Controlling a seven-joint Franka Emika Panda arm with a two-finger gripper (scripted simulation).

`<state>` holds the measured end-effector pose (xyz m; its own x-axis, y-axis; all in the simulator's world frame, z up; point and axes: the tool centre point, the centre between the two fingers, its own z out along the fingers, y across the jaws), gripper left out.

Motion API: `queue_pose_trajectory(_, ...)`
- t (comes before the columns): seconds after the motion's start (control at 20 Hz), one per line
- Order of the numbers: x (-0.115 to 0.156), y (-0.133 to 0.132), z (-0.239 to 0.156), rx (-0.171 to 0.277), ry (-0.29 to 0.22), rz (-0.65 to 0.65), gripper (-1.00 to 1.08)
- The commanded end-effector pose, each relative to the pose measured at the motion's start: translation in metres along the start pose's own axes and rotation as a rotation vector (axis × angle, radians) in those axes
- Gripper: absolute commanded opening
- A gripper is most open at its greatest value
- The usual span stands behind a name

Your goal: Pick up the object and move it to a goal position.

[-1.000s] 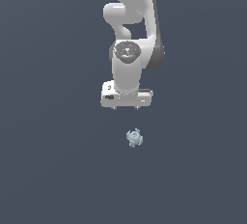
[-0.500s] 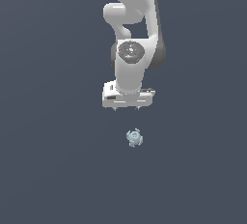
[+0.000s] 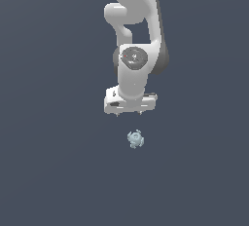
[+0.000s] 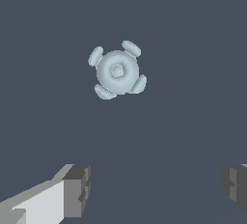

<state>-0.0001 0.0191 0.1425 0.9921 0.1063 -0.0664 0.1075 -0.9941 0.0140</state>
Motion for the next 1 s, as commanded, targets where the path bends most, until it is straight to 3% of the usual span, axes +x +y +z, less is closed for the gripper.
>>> queue_pose_trajectory(0.0, 0.009, -0.003, 0.004, 0.0, 0.007, -0.024, 1.0)
queue_pose_trajectory(0.5, 0.06, -0.019, 0.033, 0.003, 0.048, -0.156, 1.0)
queue_pose_trajectory(0.95, 0.079, -0.026, 0.046, 0.007, 0.067, -0.21, 1.0)
